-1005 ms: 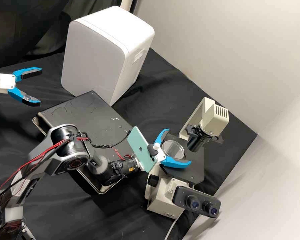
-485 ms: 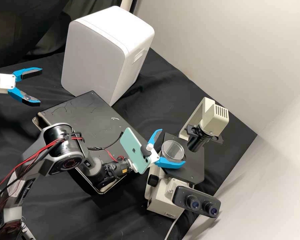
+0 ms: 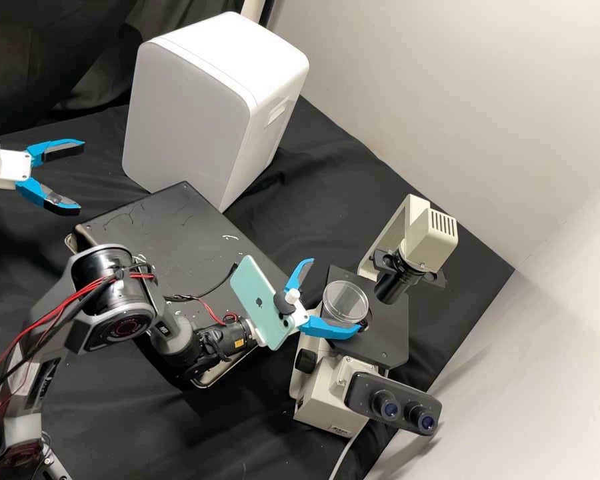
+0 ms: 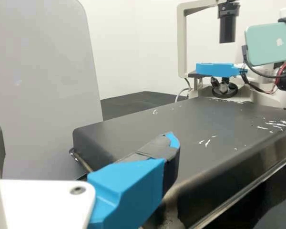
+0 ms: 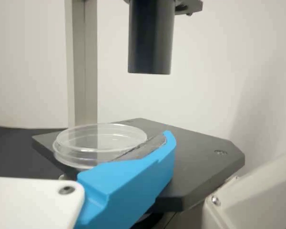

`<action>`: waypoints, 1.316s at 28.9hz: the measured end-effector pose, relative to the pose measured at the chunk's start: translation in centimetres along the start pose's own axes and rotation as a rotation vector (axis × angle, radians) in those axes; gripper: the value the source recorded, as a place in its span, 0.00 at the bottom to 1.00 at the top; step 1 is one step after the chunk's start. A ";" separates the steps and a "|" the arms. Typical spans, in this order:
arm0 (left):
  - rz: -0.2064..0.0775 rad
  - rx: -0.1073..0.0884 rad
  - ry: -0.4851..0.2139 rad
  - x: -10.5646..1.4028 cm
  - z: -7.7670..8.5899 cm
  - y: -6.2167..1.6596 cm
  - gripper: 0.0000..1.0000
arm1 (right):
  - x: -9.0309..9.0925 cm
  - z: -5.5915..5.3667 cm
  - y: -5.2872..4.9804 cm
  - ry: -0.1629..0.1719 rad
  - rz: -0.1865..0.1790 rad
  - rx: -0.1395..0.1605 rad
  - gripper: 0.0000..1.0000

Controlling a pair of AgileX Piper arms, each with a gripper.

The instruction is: Place the petri dish on the microscope

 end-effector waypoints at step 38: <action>-0.008 0.000 -0.009 0.0 0.1 -0.14 1.00 | -3.5 -3.8 -0.3 0.077 -0.058 0.050 0.00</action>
